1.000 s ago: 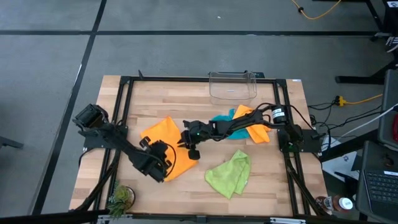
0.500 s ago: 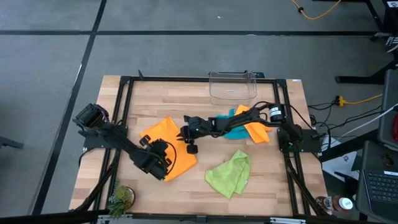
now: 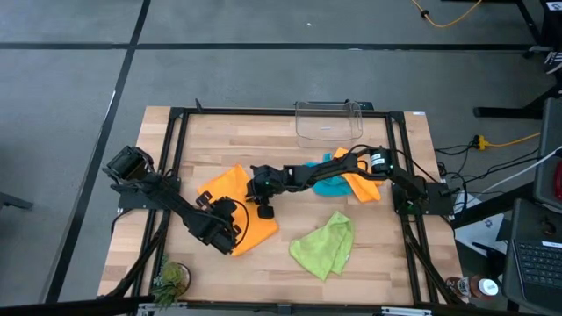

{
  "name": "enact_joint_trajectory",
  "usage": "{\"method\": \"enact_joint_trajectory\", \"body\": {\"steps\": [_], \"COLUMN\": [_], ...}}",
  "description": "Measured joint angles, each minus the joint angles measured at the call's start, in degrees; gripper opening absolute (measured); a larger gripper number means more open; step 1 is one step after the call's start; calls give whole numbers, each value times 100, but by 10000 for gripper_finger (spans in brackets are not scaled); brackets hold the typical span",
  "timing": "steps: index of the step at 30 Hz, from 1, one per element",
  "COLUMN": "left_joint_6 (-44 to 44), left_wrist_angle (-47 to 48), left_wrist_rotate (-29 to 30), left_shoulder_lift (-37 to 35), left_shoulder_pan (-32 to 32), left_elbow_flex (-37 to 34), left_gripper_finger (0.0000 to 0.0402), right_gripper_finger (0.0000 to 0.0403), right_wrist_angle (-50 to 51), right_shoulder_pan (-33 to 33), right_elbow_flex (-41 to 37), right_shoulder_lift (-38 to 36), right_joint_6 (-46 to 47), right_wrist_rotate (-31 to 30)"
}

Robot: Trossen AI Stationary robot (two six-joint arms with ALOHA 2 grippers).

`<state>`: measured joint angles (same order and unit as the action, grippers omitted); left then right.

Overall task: Fold microfiber towels
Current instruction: Fold the left yellow microfiber cloth

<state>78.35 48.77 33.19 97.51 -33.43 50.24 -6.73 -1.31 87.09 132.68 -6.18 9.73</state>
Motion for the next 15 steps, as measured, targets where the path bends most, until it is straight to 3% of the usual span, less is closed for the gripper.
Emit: {"method": "enact_joint_trajectory", "body": {"steps": [7,15], "left_joint_6": [-38,86], "left_wrist_angle": [770,878], "left_wrist_rotate": [-819,-329], "left_shoulder_lift": [0,-1], "left_shoulder_pan": [-15,-47], "left_elbow_flex": [-4,57], "left_gripper_finger": [115,115], "right_gripper_finger": [78,78], "right_wrist_angle": [452,583], "right_shoulder_pan": [-30,-30], "right_elbow_flex": [2,111], "right_shoulder_lift": [-8,-108], "right_joint_6": [-6,-21], "right_wrist_rotate": [-301,-244]}}
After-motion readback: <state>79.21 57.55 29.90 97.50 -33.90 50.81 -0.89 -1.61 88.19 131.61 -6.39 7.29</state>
